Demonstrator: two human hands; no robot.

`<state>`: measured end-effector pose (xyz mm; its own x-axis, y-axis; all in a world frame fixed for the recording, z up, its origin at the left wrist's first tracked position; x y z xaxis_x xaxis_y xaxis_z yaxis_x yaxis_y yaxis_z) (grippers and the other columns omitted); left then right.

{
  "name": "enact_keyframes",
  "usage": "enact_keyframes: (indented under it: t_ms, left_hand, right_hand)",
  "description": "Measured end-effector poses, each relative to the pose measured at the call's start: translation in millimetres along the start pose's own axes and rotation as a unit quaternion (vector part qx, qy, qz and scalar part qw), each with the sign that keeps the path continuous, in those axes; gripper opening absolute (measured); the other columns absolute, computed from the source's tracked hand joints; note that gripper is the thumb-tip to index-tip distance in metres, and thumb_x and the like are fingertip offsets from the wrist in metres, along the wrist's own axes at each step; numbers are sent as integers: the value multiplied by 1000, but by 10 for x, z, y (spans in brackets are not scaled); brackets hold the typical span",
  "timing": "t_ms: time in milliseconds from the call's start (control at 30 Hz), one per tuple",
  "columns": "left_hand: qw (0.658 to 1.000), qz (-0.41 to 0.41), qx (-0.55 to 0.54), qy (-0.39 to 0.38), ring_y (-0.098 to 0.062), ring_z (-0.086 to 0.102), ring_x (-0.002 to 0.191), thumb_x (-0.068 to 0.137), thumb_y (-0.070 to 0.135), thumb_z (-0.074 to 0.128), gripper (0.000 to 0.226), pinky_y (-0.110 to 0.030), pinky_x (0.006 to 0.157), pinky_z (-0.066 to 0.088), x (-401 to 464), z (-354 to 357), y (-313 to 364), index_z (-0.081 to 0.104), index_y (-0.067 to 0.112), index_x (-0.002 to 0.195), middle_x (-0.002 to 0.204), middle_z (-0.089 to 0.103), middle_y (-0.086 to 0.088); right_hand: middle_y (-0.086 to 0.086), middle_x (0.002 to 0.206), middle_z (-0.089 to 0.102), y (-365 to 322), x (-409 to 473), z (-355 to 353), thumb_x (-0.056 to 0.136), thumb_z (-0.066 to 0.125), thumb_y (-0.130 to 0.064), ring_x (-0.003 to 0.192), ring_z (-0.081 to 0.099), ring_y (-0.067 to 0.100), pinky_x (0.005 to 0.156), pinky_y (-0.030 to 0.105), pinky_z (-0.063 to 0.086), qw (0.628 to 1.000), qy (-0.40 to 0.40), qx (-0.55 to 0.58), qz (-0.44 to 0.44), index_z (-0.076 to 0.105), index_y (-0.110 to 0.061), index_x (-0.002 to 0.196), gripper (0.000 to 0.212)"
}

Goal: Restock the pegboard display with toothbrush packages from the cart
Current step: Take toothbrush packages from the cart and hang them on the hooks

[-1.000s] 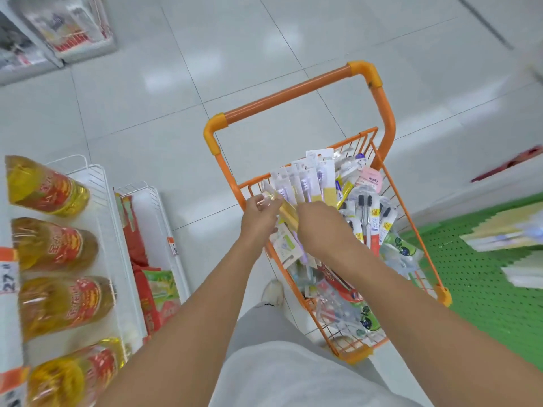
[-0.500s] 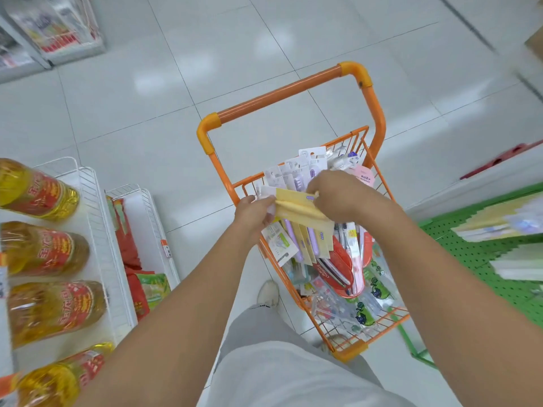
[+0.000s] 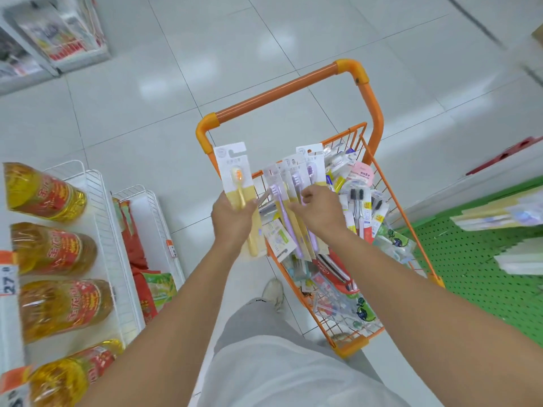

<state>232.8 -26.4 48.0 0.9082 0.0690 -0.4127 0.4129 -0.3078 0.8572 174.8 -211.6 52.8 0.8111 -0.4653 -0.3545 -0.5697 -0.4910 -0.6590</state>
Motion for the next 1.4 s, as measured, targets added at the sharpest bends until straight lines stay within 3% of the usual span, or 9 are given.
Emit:
enact_keyframes:
  t_ms: [67,333,433,633,867,1133,1233,1333,1400]
  left_hand:
    - [998,24,61,-21,-19,68,90,90,19,71,16,-30,74,52,56,-84,-11,61,25,101,92,68,7]
    - [994,45,85,-59,-15,61,92,99,18,58,22,-19,67,43,111,-21,-92,59,18,121,102,64,6]
    - [993,46,86,-66,-16,61,96,99,18,58,27,-11,63,39,104,17,-153,59,16,126,108,66,3]
    - [993,59,78,-71,-15,62,95,96,18,64,27,-27,76,48,82,-4,-111,59,19,123,108,66,4]
    - [970,76,-5,-232,-8,73,88,92,14,70,21,-25,74,57,-207,392,415,65,17,112,99,75,0]
    - [891,70,66,-444,-18,72,99,92,30,70,24,-46,93,56,-1329,1857,530,68,22,114,103,76,0]
    - [857,66,116,-498,-24,71,104,92,38,66,30,-51,99,52,-1829,2345,358,68,21,116,106,76,-3]
    - [841,62,157,-514,-25,70,93,98,31,62,17,-41,87,55,-2345,2770,165,68,15,100,94,75,-5]
    - [839,64,177,-510,-17,65,82,99,27,61,17,-27,69,49,-2689,3012,59,68,12,95,85,70,1]
  right_hand:
    - [0,70,48,-90,55,200,86,76,-38,69,50,24,52,31,34,998,5,-65,10,50,-14,75,38]
    - [5,105,55,-123,108,406,88,76,-34,87,59,26,61,34,43,979,84,-188,7,54,-14,109,36]
    - [2,87,52,-65,97,474,92,69,-21,71,54,24,53,29,34,976,70,-208,-8,54,-17,81,19]
    - [6,58,37,-120,-33,143,86,63,-7,57,34,22,53,32,26,998,42,-46,-15,37,-13,61,37]
    - [34,95,65,319,-585,-914,98,58,-19,88,65,48,81,58,54,981,-18,183,-58,64,-6,103,15]
    - [4,83,75,1622,-1635,-1612,102,54,-5,73,69,14,70,28,60,893,199,383,126,72,-15,97,21]
    - [15,81,64,2275,-2061,-1764,98,62,-18,76,60,22,77,46,58,858,269,400,176,67,-6,90,15]
    - [19,79,54,2998,-2427,-1877,81,65,-38,75,50,21,71,45,51,822,337,410,208,56,5,94,45]
    - [13,78,54,3314,-2624,-1974,84,63,-33,74,49,20,70,43,50,806,362,414,218,58,0,89,33]
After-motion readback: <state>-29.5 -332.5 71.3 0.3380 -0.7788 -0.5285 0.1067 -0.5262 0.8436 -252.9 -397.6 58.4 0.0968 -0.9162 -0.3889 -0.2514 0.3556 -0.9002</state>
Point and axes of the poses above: each hand's wrist, its own x-axis towards the middle knuckle, its own z-axis out of the palm, y = z × x, the point moved 3 cm from there along x, towards the middle knuckle
